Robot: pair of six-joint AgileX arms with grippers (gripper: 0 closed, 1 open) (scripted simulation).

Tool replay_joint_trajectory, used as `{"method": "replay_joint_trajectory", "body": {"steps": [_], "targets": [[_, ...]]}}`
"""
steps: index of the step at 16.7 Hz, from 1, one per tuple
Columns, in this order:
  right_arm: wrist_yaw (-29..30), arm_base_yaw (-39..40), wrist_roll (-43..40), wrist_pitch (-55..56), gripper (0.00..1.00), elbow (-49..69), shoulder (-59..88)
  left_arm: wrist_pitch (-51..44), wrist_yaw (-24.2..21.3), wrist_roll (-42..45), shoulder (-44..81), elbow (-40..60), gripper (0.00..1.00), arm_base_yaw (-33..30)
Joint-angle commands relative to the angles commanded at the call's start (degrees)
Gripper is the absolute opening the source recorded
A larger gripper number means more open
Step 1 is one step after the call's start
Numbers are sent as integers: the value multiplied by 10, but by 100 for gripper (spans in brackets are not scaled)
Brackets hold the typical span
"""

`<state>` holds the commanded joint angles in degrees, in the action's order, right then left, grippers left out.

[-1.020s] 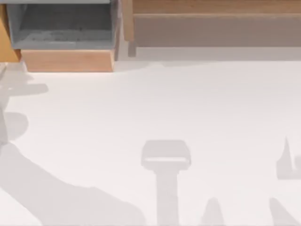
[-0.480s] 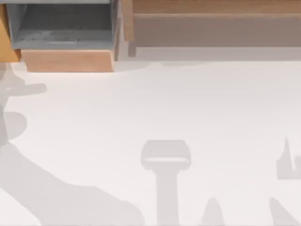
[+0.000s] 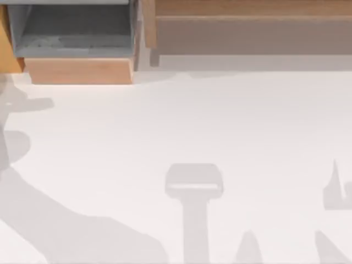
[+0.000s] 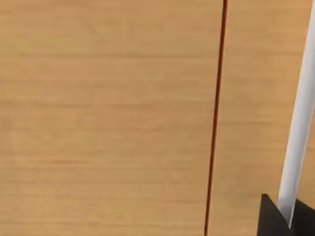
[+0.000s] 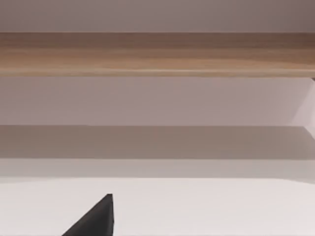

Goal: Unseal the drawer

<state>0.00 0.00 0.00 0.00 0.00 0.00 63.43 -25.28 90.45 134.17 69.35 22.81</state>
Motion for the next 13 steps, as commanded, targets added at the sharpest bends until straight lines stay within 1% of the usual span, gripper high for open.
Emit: {"method": "replay_joint_trajectory", "body": {"steps": [2,9,13], "targets": [[0,0,0,0,100,0,0,9,-4,0,-8,-20,0,5],[0,0,0,0,100,0,0,77,-36,1,-66,-146,0,37],[0,0,0,0,100,0,0,84,-39,2,-72,-157,0,40]]}}
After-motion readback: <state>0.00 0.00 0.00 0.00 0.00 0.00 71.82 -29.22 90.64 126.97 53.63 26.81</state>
